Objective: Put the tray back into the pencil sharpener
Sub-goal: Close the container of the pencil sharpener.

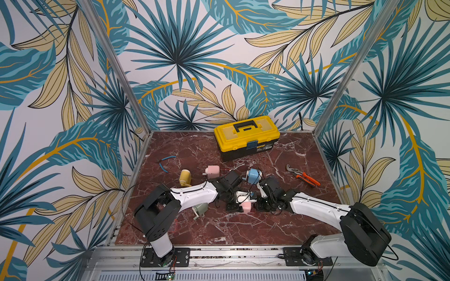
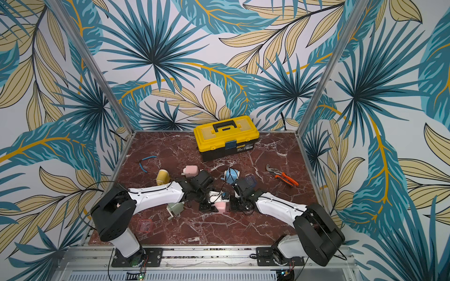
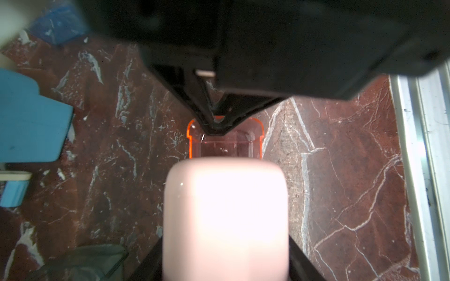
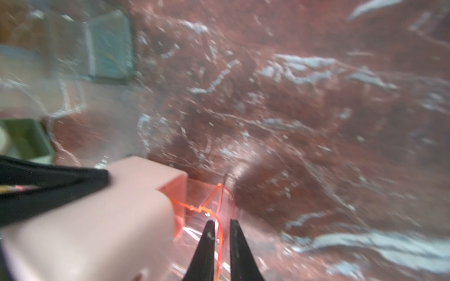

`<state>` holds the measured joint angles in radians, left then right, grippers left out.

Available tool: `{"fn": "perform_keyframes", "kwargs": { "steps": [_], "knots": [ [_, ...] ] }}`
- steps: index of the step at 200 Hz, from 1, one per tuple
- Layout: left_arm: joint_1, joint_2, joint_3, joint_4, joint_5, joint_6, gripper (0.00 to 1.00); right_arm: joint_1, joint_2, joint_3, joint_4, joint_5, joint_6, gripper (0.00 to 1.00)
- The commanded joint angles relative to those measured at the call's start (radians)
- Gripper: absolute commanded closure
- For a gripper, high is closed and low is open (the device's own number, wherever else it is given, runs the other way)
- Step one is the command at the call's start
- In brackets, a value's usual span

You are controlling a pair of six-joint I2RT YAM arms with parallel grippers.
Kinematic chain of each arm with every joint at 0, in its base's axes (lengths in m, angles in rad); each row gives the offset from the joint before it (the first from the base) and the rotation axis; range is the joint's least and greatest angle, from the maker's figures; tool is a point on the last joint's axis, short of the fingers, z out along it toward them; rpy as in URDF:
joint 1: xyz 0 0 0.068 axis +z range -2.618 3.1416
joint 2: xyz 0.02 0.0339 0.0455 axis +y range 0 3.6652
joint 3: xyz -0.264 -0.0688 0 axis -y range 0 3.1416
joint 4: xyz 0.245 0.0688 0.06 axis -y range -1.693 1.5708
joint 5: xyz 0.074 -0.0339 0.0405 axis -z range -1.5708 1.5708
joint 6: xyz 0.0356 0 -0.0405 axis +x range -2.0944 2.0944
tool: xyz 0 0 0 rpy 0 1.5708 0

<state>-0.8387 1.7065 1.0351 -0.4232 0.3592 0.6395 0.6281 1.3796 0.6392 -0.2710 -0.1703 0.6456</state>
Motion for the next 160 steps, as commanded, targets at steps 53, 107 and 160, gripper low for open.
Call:
{"fn": "perform_keyframes", "kwargs": {
  "steps": [53, 107, 160],
  "knots": [
    [-0.002, 0.027, 0.017, 0.017, -0.037, 0.019, 0.58, -0.006, -0.143, -0.076, -0.003, 0.063, 0.102, 0.66],
    [-0.001, 0.03, 0.022, 0.019, -0.024, 0.009, 0.59, -0.009, -0.266, -0.142, -0.104, 0.197, 0.212, 0.72],
    [-0.002, 0.033, 0.022, 0.027, -0.022, 0.005, 0.59, -0.009, -0.067, -0.092, 0.033, 0.014, 0.165, 0.77]
  ]
}}
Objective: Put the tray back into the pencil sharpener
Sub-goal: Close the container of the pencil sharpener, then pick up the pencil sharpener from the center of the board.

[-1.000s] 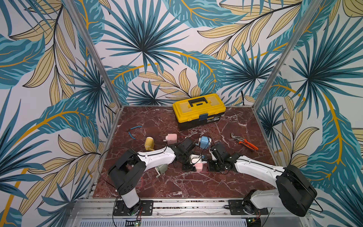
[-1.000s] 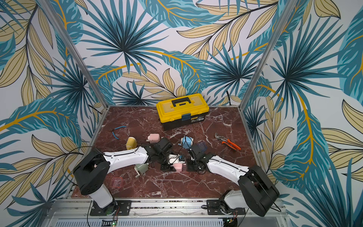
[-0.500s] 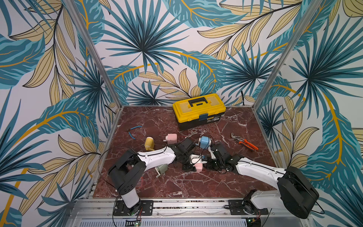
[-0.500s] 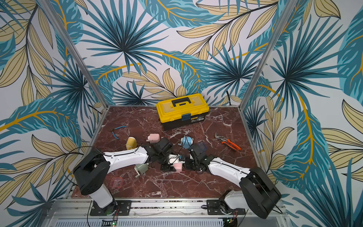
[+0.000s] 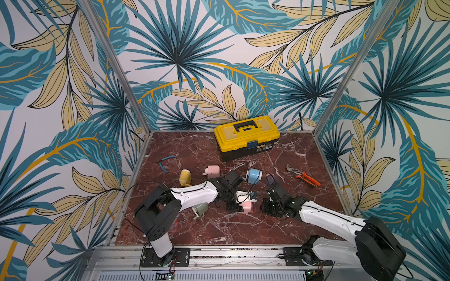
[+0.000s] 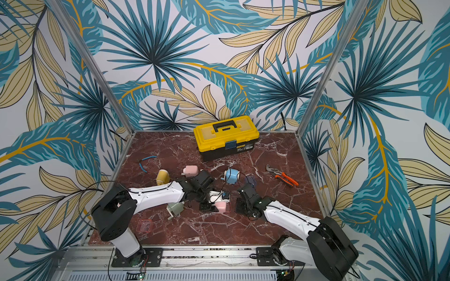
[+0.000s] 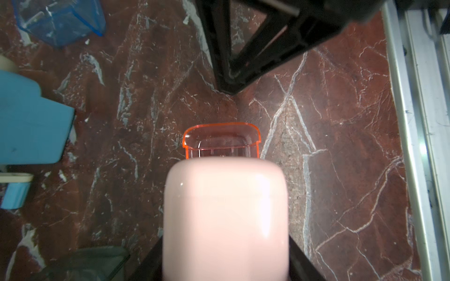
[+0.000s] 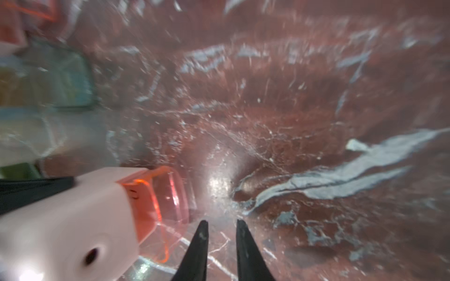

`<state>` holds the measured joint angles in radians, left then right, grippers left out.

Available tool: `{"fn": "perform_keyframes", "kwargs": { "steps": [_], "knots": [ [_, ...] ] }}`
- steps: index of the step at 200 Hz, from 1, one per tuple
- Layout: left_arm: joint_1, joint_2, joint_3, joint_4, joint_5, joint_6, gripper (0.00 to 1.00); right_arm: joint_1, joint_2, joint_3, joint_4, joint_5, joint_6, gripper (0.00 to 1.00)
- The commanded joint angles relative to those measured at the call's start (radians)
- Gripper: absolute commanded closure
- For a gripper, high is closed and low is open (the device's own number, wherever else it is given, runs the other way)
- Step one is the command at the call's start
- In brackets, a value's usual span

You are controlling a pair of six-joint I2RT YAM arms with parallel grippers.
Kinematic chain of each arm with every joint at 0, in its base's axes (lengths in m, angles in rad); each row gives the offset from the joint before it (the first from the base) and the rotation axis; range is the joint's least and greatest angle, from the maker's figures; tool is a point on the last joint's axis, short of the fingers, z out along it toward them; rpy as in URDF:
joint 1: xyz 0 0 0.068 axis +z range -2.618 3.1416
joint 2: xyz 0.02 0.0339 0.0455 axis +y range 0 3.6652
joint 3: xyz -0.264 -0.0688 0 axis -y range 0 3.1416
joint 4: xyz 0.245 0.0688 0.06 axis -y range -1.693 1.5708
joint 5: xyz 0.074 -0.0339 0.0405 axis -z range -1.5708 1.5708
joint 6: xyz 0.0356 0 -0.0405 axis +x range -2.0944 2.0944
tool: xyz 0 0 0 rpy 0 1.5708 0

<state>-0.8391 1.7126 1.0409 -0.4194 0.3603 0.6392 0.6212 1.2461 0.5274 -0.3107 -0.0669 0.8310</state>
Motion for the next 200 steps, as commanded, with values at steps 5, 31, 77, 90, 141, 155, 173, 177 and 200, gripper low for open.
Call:
{"fn": "perform_keyframes", "kwargs": {
  "steps": [5, 31, 77, 90, 141, 155, 173, 177, 200],
  "knots": [
    [-0.002, 0.027, 0.016, 0.023, -0.023, 0.004, 0.59, -0.002, 0.081, 0.019, 0.083, -0.107, -0.024, 0.77],
    [-0.002, 0.028, 0.016, 0.024, -0.023, 0.001, 0.59, -0.002, 0.139, 0.019, 0.194, -0.184, -0.04, 0.77],
    [-0.002, 0.035, 0.022, 0.03, -0.022, -0.003, 0.6, -0.013, 0.217, 0.029, 0.278, -0.284, -0.056, 0.77],
    [-0.002, 0.036, 0.024, 0.03, -0.022, -0.005, 0.6, -0.018, 0.206, 0.021, 0.29, -0.291, -0.053, 0.76],
    [-0.002, 0.013, 0.012, 0.03, -0.036, -0.023, 0.65, -0.04, 0.041, 0.011, 0.019, -0.068, -0.018, 0.71],
    [-0.002, 0.0, 0.007, 0.028, -0.037, -0.039, 0.7, -0.039, -0.028, 0.021, -0.107, 0.037, -0.005, 0.71],
    [-0.002, -0.027, -0.002, 0.029, -0.044, -0.074, 0.78, -0.039, -0.111, 0.042, -0.223, 0.124, 0.0, 0.71],
    [-0.002, -0.033, -0.005, 0.03, -0.044, -0.086, 0.79, -0.04, -0.129, 0.048, -0.242, 0.137, 0.002, 0.71],
    [-0.007, -0.082, -0.023, 0.03, -0.05, -0.157, 0.86, -0.039, -0.208, 0.085, -0.318, 0.2, 0.009, 0.71]
  ]
}}
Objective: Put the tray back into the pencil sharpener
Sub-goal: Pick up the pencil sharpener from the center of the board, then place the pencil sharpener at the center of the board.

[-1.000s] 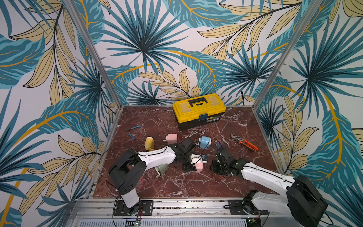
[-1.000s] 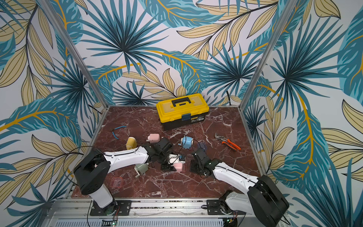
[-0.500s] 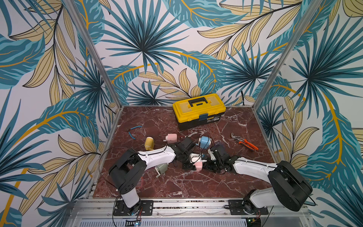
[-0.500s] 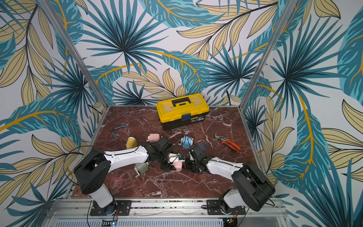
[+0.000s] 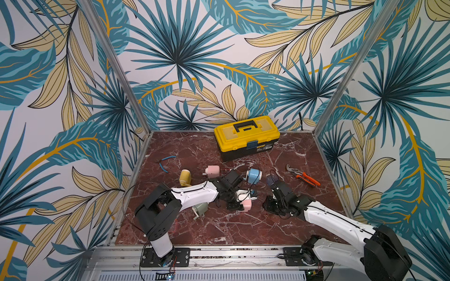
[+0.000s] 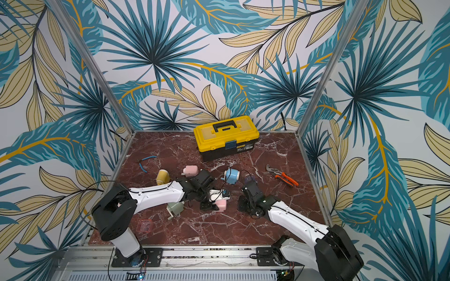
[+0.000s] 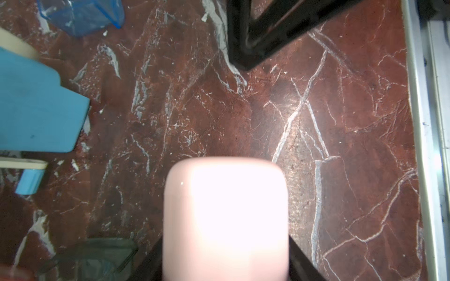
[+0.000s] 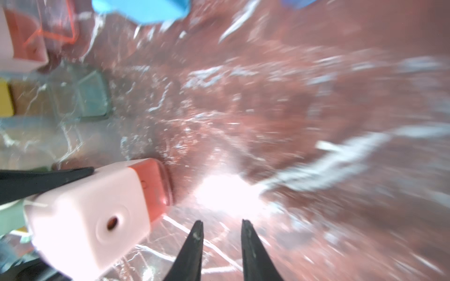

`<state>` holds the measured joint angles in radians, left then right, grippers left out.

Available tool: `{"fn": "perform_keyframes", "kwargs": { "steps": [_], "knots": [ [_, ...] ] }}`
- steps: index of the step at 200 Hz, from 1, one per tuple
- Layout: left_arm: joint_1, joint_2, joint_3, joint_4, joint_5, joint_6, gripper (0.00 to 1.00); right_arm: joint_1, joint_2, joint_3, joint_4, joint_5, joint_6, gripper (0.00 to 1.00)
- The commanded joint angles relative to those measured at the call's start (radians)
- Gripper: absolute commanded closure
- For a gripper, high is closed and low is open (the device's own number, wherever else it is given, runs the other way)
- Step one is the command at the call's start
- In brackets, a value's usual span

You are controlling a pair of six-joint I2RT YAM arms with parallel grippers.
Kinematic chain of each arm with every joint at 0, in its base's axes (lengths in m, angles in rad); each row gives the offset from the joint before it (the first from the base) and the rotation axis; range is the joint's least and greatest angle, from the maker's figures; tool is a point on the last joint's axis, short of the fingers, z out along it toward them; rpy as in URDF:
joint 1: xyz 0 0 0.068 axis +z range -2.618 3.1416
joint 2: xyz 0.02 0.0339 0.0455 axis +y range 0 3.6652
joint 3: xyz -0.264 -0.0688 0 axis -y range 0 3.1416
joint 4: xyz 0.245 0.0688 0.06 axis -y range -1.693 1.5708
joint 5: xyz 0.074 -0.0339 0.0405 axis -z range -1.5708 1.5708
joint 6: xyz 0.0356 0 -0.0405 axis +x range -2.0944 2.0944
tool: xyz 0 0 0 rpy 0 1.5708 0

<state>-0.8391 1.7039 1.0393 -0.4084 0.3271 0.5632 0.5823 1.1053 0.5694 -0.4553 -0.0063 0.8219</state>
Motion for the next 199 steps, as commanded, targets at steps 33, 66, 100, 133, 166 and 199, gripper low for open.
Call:
{"fn": "perform_keyframes", "kwargs": {
  "steps": [33, 66, 100, 133, 166, 199],
  "knots": [
    [-0.008, -0.174, -0.045, 0.019, -0.065, -0.231, 1.0, 0.0, -0.127, 0.08, -0.203, 0.19, 0.026, 0.71],
    [-0.006, -0.294, -0.048, 0.015, -0.165, -0.439, 1.0, 0.0, -0.133, 0.105, -0.202, 0.197, 0.026, 0.71],
    [0.013, -0.417, -0.061, -0.009, -0.371, -0.681, 1.0, 0.0, -0.126, 0.117, -0.186, 0.19, 0.009, 0.7],
    [0.041, -0.515, -0.078, -0.09, -0.58, -0.896, 1.0, -0.002, -0.084, 0.154, -0.203, 0.19, -0.035, 0.7],
    [0.138, -0.599, -0.083, -0.183, -0.605, -0.933, 1.0, -0.003, -0.064, 0.161, -0.192, 0.178, -0.043, 0.7],
    [0.305, -0.671, -0.073, -0.252, -0.554, -0.848, 1.0, -0.003, -0.056, 0.159, -0.184, 0.171, -0.054, 0.7]
  ]
}}
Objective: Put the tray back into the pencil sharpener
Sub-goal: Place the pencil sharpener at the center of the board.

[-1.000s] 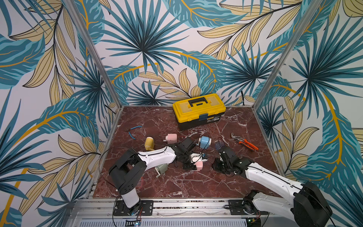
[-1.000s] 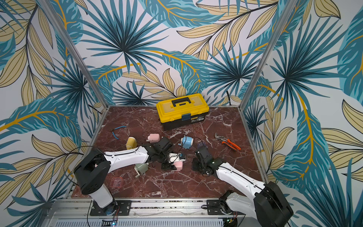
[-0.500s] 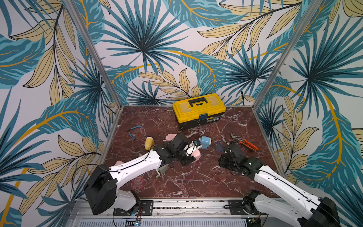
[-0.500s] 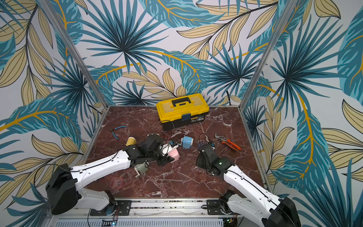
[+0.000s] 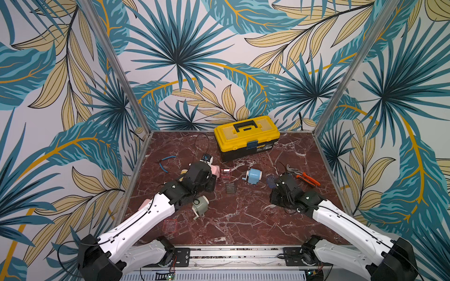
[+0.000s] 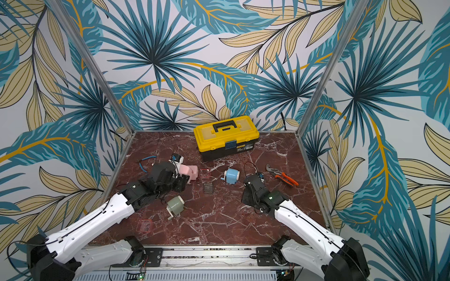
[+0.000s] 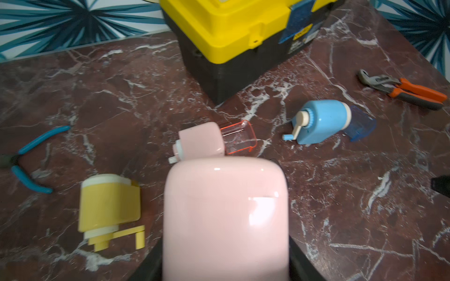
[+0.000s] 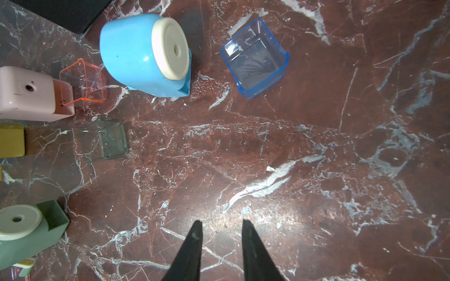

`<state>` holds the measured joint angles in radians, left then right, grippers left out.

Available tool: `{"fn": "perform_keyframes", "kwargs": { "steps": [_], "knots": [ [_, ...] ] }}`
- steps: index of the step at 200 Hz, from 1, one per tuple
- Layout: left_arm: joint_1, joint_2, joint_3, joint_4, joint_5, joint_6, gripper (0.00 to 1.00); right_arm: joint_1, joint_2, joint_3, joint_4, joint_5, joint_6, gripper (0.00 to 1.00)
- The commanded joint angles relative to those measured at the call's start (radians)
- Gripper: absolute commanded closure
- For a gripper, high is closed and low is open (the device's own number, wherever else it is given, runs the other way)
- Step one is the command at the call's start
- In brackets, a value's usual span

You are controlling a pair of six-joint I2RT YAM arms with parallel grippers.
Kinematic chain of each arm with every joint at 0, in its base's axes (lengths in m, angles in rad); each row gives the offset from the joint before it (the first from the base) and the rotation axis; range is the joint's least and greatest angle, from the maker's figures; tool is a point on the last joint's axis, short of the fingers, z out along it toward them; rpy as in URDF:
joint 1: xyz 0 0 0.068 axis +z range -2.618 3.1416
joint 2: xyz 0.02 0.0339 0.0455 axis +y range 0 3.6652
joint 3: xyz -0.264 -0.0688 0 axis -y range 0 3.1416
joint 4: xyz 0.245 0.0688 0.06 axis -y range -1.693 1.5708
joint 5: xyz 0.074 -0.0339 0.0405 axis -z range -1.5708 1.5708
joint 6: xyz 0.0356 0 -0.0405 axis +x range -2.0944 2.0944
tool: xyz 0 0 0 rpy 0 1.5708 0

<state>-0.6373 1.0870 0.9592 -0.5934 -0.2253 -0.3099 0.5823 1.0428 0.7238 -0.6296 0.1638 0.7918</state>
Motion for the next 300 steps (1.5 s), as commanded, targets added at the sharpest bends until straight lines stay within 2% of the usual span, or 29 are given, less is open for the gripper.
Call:
{"fn": "perform_keyframes", "kwargs": {
  "steps": [1, 50, 92, 100, 137, 159, 185, 208, 248, 300],
  "knots": [
    [0.11, -0.056, 0.007, -0.07, 0.002, 0.029, 1.0, -0.003, 0.006, 0.004, -0.01, 0.0, -0.025, 0.7],
    [0.406, -0.087, 0.042, -0.159, 0.129, 0.173, 1.0, -0.015, 0.027, 0.02, -0.007, -0.014, -0.056, 0.7],
    [0.632, -0.075, 0.045, -0.171, 0.159, 0.263, 1.0, -0.024, 0.076, 0.045, 0.008, -0.041, -0.087, 0.7],
    [0.672, -0.061, 0.045, -0.171, 0.22, 0.296, 1.0, -0.026, 0.087, 0.051, 0.012, -0.048, -0.095, 0.7],
    [0.808, 0.057, 0.054, -0.166, 0.367, 0.424, 1.0, -0.04, 0.13, 0.078, 0.017, -0.077, -0.129, 0.7],
    [0.845, 0.145, 0.061, -0.147, 0.406, 0.505, 1.0, -0.049, 0.14, 0.087, 0.013, -0.089, -0.142, 0.7],
    [0.873, 0.199, 0.034, -0.054, 0.451, 0.535, 1.0, -0.059, 0.131, 0.084, 0.004, -0.09, -0.146, 0.7],
    [0.873, 0.264, 0.021, 0.002, 0.448, 0.527, 1.0, -0.063, 0.119, 0.081, -0.007, -0.088, -0.14, 0.7],
    [0.873, 0.312, -0.035, 0.139, 0.378, 0.503, 1.0, -0.066, 0.088, 0.07, -0.027, -0.07, -0.118, 0.7],
    [0.871, 0.375, -0.062, 0.224, 0.396, 0.487, 0.95, -0.066, 0.089, 0.064, -0.031, -0.072, -0.099, 0.7]
  ]
}}
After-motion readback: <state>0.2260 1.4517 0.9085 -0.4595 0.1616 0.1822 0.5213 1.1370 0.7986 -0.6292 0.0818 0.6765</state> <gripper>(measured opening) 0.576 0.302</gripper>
